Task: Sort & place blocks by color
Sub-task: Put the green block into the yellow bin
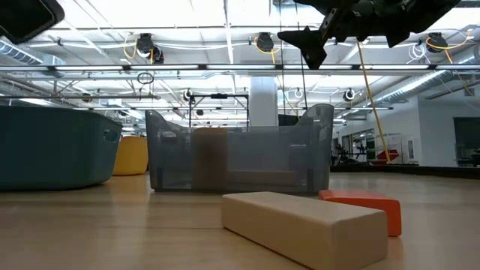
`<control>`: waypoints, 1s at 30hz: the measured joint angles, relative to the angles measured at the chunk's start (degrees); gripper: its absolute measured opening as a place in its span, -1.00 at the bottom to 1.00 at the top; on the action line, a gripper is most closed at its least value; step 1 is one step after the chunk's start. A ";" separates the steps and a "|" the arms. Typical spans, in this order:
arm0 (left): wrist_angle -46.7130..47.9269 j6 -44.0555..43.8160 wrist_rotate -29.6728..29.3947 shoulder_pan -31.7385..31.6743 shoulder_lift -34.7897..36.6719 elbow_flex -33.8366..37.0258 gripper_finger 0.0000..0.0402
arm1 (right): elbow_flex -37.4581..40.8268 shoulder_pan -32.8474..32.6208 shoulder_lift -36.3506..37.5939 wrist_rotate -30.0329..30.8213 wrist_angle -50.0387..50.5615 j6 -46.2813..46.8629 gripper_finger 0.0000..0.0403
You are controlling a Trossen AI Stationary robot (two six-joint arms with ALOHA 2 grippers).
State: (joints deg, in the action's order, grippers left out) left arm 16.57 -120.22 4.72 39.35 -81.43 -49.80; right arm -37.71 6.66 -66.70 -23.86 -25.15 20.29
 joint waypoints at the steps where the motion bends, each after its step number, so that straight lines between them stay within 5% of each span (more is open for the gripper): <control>1: -0.82 -0.77 -0.14 0.56 0.00 0.00 -0.05 | 0.00 0.00 0.00 0.00 0.01 -0.01 0.40; 9: 0.92 -3.60 -0.31 4.42 -1.95 0.00 0.27 | 0.00 0.00 0.00 0.00 0.14 -0.01 0.40; 20: 3.49 -5.41 0.61 10.09 -10.20 0.04 0.28 | 0.00 0.00 0.00 -0.02 0.13 -0.02 0.40; 30: 2.72 -1.35 -6.49 12.08 -13.77 0.04 0.28 | 0.00 0.00 0.00 -0.02 0.14 0.00 0.40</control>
State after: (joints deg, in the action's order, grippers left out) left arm 19.29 -121.57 -1.77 51.43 -95.19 -49.76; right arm -37.71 6.66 -66.70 -23.88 -25.01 20.29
